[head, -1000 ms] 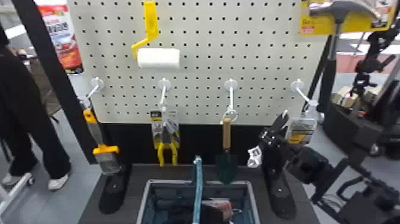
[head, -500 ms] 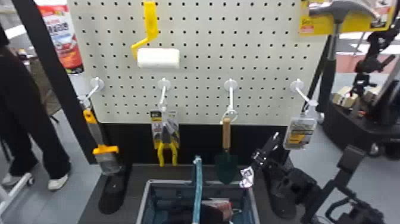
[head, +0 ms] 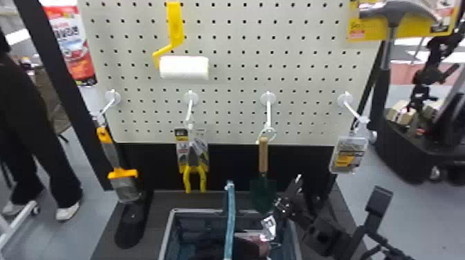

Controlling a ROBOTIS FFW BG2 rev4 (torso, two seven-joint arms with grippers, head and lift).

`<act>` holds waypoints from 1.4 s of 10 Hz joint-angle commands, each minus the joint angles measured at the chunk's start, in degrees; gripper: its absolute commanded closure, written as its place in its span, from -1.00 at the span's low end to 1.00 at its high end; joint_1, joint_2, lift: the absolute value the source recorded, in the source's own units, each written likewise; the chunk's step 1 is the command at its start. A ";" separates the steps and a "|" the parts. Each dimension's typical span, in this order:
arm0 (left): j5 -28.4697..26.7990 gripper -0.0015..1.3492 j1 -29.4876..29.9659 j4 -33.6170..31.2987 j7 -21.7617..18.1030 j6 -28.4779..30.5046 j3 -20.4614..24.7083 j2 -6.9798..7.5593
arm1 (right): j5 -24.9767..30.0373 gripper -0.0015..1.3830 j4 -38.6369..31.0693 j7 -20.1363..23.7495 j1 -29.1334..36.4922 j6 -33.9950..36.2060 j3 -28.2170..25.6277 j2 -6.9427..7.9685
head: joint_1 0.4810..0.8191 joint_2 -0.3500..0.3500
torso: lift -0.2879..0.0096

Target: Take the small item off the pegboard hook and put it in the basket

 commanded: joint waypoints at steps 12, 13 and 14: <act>-0.07 -0.74 -0.28 0.43 0.00 -0.18 -0.18 0.09 | -2.73 -0.09 5.96 1.41 -1.53 2.08 9.15 -3.55 | -0.60 0.00 | 0.26; 0.02 -0.74 -0.41 0.57 0.00 -0.18 -0.18 0.09 | -2.73 -0.33 6.24 1.49 -1.65 2.08 9.15 -3.55 | -0.60 0.00 | 0.26; 0.02 -0.74 -0.41 0.57 0.00 -0.27 -0.18 0.09 | -2.73 -0.49 6.24 1.76 -1.65 2.08 9.15 -3.55 | -0.60 0.00 | 0.26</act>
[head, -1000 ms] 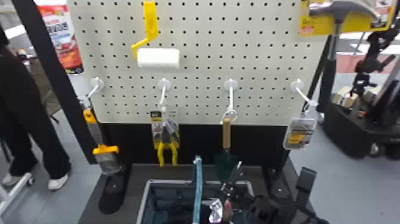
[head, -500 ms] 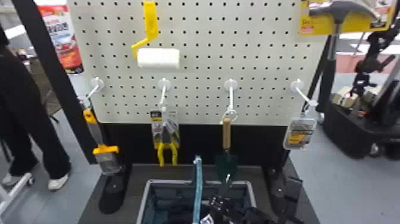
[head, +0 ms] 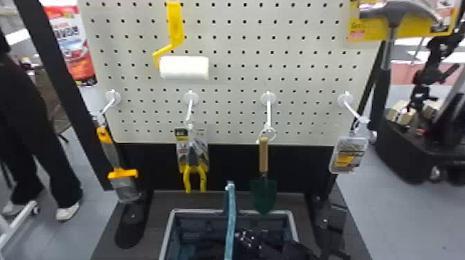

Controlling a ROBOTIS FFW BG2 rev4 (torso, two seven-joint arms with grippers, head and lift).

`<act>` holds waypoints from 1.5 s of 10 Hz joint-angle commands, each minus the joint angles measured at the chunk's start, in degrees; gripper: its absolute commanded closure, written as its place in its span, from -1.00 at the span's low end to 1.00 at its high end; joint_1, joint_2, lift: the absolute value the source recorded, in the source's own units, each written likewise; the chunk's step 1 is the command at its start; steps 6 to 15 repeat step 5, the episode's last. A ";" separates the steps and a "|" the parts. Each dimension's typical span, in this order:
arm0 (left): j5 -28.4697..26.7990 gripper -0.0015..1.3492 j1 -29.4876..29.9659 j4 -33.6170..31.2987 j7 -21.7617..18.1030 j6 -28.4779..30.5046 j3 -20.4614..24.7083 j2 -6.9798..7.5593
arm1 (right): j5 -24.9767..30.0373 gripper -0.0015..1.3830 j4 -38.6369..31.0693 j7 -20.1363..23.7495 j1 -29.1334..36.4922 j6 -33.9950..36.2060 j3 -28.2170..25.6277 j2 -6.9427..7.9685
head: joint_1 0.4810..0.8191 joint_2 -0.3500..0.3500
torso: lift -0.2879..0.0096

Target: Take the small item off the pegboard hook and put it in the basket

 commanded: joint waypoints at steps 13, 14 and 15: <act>-0.08 -0.74 -0.03 0.01 0.00 -0.16 0.01 0.00 | 0.18 -0.55 -0.08 0.13 -0.27 0.00 0.00 0.00 | -0.60 0.00 | 0.26; -0.08 -0.74 -0.03 0.01 0.00 -0.16 0.01 0.00 | 0.18 -0.55 -0.08 0.13 -0.27 0.00 0.00 0.00 | -0.60 0.00 | 0.26; -0.08 -0.74 -0.03 0.01 0.00 -0.16 0.01 0.00 | 0.18 -0.55 -0.08 0.13 -0.27 0.00 0.00 0.00 | -0.60 0.00 | 0.26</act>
